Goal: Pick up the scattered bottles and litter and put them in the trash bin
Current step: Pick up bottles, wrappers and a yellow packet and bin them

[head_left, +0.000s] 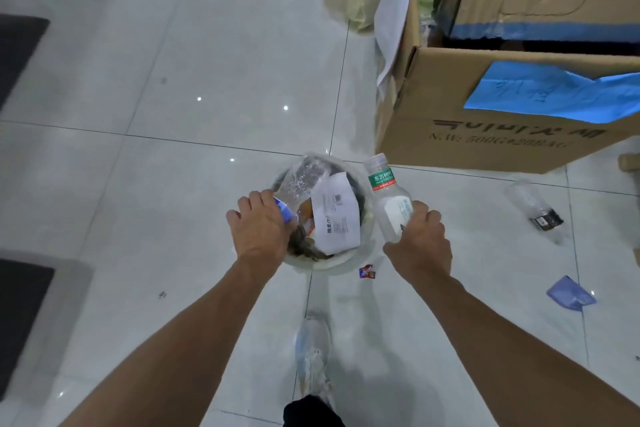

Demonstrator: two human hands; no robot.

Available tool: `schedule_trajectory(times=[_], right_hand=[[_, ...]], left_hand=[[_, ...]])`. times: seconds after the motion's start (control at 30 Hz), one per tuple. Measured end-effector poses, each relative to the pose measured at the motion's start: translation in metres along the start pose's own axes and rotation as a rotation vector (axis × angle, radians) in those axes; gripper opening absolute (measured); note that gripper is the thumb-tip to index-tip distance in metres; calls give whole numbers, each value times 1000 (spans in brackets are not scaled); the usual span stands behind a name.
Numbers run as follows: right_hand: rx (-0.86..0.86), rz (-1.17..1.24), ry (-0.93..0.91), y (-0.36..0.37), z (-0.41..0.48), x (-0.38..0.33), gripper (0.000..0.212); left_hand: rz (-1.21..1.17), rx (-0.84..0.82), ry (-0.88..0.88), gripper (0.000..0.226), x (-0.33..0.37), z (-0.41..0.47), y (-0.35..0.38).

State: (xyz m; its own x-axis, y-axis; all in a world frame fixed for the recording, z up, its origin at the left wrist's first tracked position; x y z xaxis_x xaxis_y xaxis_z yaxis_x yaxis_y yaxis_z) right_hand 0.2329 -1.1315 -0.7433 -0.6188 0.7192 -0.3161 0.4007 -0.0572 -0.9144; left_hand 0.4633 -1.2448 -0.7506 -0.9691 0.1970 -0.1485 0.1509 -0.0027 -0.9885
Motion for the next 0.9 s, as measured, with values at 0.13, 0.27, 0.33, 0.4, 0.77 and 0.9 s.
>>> schedule_trajectory(times=[0.13,0.27,0.33,0.4,0.77,0.9], right_hand=[[-26,-8,-39,28,3,-13,75],[-49,-19,-77,51,11,-21,76],[-66,-29,-82,61,17,-20,77],[-71,-22,-74,69,22,-18,76],[-74,-47,-151,84,37,-26,79],[-38,-51,-195,83,39,-43,89]], left_hand=[[17,-46,-22,59,-14,25,28],[7,-129,17,55,-2,51,56],[-44,-155,39,58,8,61,69],[-113,-176,63,58,16,69,81],[75,-288,265,44,41,104,99],[-61,-111,171,47,34,105,83]])
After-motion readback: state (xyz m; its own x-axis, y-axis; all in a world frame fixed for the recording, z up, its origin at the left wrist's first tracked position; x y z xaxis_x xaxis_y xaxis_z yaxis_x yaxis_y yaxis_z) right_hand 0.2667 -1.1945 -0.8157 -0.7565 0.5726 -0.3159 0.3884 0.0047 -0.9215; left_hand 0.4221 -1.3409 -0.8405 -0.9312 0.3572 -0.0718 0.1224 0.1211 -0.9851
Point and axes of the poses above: each hand's wrist, its own z-axis towards the middle knuckle, its own y-axis out of the palm, x = y × z, the point moved 5 cm from there along z, towards the middle knuckle, and after that the axes turned 11 degrees about x, right-handed, at the moved point
